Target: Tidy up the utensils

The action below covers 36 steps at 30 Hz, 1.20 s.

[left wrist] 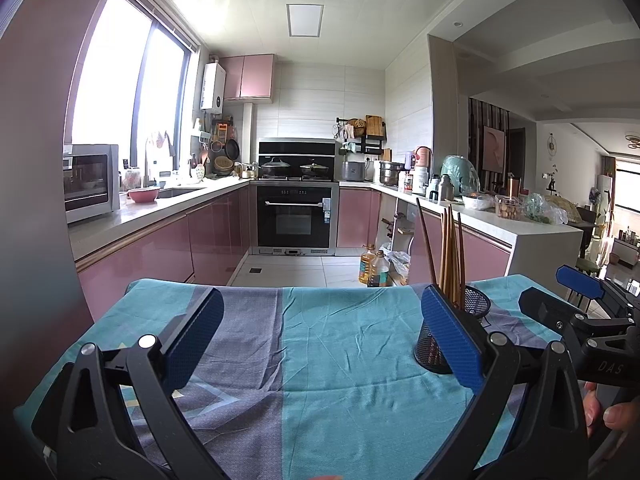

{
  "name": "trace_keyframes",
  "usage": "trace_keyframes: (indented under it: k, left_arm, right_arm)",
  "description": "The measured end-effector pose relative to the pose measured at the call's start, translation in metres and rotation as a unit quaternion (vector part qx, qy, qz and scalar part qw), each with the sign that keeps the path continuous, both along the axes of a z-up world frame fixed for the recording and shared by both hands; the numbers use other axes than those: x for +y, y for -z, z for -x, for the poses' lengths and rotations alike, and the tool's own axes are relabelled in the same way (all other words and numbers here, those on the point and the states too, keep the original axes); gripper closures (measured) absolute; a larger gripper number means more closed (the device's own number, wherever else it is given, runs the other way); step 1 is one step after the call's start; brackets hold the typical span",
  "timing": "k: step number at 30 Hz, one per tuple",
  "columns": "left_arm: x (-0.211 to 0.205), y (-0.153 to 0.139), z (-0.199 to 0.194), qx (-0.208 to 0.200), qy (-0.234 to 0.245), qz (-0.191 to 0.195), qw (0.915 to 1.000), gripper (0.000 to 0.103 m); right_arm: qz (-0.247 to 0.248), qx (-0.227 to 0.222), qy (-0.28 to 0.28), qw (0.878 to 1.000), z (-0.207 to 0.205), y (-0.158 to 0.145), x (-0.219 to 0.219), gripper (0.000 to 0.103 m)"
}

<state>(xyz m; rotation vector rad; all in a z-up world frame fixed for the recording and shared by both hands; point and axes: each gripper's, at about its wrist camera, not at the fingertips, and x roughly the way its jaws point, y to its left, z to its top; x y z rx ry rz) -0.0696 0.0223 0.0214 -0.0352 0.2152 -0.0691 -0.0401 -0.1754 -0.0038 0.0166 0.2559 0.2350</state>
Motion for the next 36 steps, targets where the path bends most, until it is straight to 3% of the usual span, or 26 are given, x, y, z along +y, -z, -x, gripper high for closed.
trace_keyframes:
  k: [27, 32, 36]
  left_arm:
    - [-0.003, 0.006, 0.0, 0.0, 0.008, 0.001, 1.0, 0.006]
    - [0.005, 0.017, -0.016, 0.045, 0.003, 0.007, 0.999, 0.006]
    - [0.023, 0.035, -0.042, 0.099, -0.025, 0.008, 0.9947, 0.006]
  right_arm:
    - [-0.001, 0.007, 0.001, 1.0, -0.001, 0.003, -0.001, 0.007]
    - [0.007, 0.031, 0.01, 0.999, -0.011, 0.009, -0.015, 0.007]
    - [0.024, 0.114, 0.061, 0.991, -0.047, 0.03, -0.056, 0.007]
